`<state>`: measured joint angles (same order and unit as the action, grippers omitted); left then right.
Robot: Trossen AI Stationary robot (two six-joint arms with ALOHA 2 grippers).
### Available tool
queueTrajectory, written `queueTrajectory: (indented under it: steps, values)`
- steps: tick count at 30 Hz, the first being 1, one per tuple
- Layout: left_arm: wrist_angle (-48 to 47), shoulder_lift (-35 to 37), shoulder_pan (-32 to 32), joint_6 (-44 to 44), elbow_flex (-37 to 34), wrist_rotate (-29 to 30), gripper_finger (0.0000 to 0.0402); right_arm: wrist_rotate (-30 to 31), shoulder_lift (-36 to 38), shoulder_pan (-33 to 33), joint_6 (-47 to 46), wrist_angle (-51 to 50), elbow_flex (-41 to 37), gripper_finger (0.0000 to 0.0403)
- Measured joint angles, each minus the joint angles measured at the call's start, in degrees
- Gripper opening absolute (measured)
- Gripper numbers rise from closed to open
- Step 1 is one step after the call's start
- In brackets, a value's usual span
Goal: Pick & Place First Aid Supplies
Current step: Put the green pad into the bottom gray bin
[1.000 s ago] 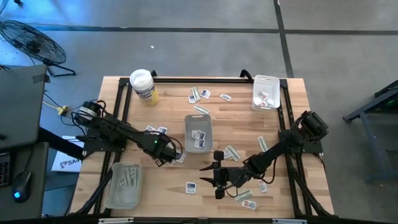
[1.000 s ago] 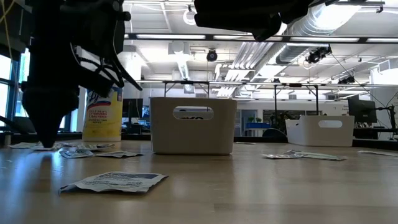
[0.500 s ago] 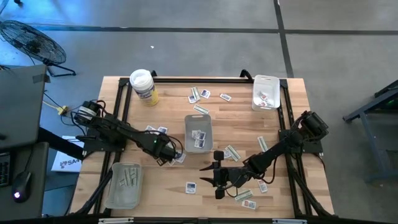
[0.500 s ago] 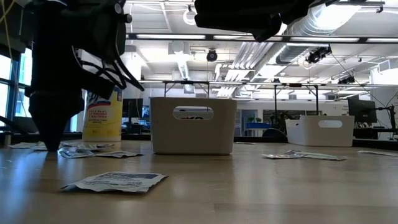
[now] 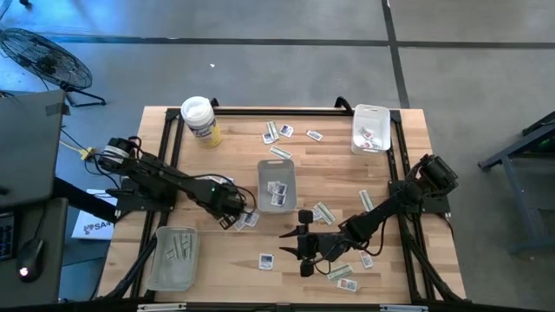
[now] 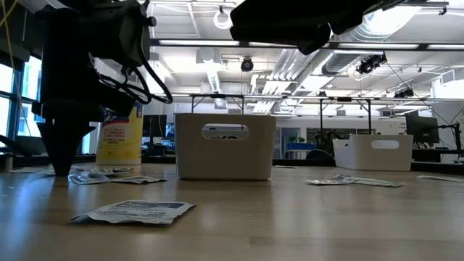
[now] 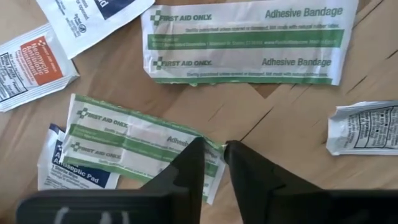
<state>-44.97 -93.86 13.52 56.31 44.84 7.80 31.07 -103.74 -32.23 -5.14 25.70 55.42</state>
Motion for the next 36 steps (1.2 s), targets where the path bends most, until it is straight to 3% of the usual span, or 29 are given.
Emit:
queueTrajectory:
  steps: [10, 19, 24, 30, 36]
  values:
    - [-1.07, -0.57, 0.09, -0.75, 2.03, 1.06, 0.0006, 0.02, 0.0, 0.0, -0.03, 0.15, 0.0, 0.0138]
    - [-11.84, -0.79, 3.82, -5.39, 13.51, 5.73, 0.0001, 0.02, 0.0, 0.0, -0.21, -0.17, 0.0, 0.0138]
    - [-25.27, -0.74, 9.08, -5.26, 22.9, 4.03, 0.0, 0.0, 0.0, 0.0, -0.42, -0.3, 0.0, 0.0138]
    - [-41.48, -0.68, 18.31, 1.36, 34.14, 1.4, 0.0, 0.0, 0.0, 0.0, -0.42, -0.42, 0.0, 0.0138]
    - [-44.93, -0.63, 30.89, 13.08, 39.8, -5.45, 0.0, -0.01, 0.0, 0.0, -0.42, -0.46, 0.0, 0.0138]
